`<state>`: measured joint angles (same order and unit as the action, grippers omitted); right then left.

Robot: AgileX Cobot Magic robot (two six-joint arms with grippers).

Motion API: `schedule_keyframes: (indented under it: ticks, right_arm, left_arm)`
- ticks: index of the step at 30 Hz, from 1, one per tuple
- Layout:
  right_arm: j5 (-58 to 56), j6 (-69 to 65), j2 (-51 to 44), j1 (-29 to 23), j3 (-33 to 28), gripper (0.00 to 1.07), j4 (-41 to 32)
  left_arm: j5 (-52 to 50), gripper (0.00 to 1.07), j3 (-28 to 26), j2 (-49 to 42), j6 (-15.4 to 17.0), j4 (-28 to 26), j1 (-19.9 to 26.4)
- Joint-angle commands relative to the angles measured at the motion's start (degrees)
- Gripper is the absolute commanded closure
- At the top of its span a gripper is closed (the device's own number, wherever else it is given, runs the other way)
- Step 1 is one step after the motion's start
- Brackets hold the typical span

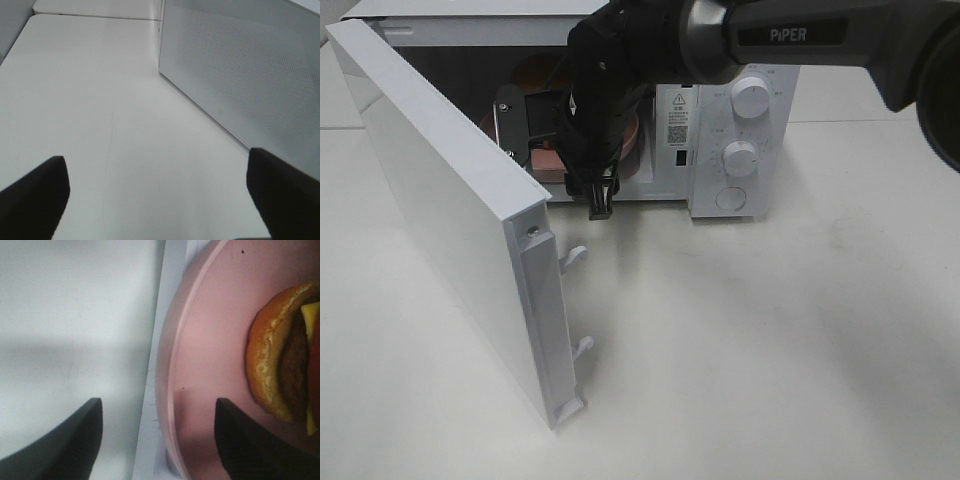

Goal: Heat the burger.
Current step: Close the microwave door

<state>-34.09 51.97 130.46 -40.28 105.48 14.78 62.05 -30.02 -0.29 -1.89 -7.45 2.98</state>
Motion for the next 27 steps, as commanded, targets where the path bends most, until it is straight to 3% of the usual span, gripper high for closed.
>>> schedule_keyframes:
  ticks: [1,13,27]
  right_arm:
    - [2.2,-0.7,-2.5,0.0,-2.7,0.43,-0.2]
    - [10.5,-0.7,-11.0,0.0,-16.2,0.36,-0.3]
    - [11.9,-1.1,-20.0,0.2,-27.0,0.35,-0.1]
  left_arm:
    - [-0.7,0.17,0.2,-0.9,0.5,-0.2,-0.1]
    - [-0.7,0.17,0.2,-0.9,0.5,-0.2,-0.1]
    - [-0.7,0.17,0.2,-0.9,0.5,-0.2,-0.1]
